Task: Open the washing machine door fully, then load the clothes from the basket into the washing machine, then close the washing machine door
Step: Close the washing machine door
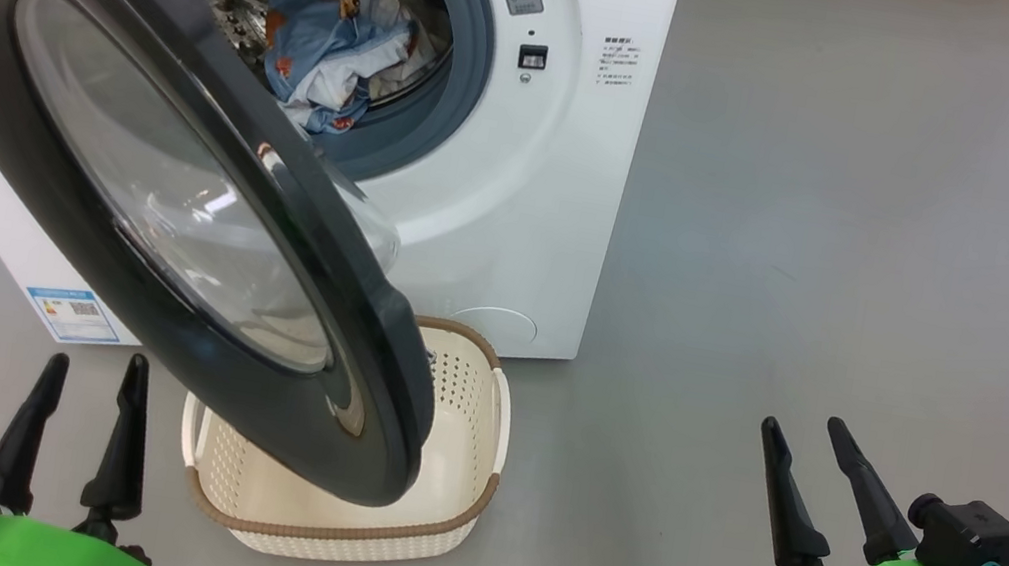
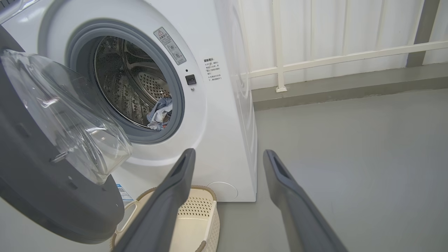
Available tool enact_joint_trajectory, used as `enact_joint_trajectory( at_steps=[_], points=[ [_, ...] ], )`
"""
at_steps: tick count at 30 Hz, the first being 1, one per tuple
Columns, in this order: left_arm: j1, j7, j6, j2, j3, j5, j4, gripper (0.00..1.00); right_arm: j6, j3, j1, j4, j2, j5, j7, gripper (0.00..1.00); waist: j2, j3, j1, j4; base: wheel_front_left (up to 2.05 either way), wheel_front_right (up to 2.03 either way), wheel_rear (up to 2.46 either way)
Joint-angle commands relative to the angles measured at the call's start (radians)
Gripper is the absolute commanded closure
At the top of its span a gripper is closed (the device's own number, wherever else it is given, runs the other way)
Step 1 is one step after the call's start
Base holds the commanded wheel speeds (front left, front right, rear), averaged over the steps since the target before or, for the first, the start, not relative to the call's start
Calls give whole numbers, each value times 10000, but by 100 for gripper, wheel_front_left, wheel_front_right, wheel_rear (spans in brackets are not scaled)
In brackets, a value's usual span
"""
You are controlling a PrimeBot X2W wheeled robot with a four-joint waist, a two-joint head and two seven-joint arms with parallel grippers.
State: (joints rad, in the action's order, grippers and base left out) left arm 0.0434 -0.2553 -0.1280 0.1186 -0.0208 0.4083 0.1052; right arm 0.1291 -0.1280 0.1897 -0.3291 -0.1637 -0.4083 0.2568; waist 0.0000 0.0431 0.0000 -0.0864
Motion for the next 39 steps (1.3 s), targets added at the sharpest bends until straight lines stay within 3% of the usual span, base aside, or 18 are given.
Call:
enact_joint_trajectory(
  at_steps=[1,12,13,14,16,17,29,39],
  points=[
    [221,-64,-18,157,369,-68,-164,0,16,-257,179,210,-91,-2,49,0,0,-4,0,5,0,0,0],
    [209,-64,-25,143,271,-36,-156,0,16,-301,175,224,-84,1,49,0,0,-26,0,140,0,0,0],
    [204,-64,-25,148,254,-24,-162,0,16,-316,185,230,-80,-3,49,19,0,-29,0,174,0,0,0],
    [199,-64,-25,152,238,-13,-164,0,16,-329,201,242,-78,-10,49,51,0,-32,0,213,0,0,0],
    [194,-64,-25,149,212,14,-163,0,16,-348,247,291,-64,-64,49,94,0,-48,0,316,0,0,0],
    [184,-64,-25,147,216,28,-169,0,16,-415,289,316,-73,-87,49,100,0,-54,0,357,0,0,0],
    [184,-64,-26,133,76,165,-128,0,16,-992,971,1091,-48,-568,49,100,0,-175,0,1149,0,0,0],
    [37,-64,-26,137,-27,262,-73,0,16,-1484,1172,2822,163,-787,49,100,0,-397,0,1905,0,0,0]
  ],
)
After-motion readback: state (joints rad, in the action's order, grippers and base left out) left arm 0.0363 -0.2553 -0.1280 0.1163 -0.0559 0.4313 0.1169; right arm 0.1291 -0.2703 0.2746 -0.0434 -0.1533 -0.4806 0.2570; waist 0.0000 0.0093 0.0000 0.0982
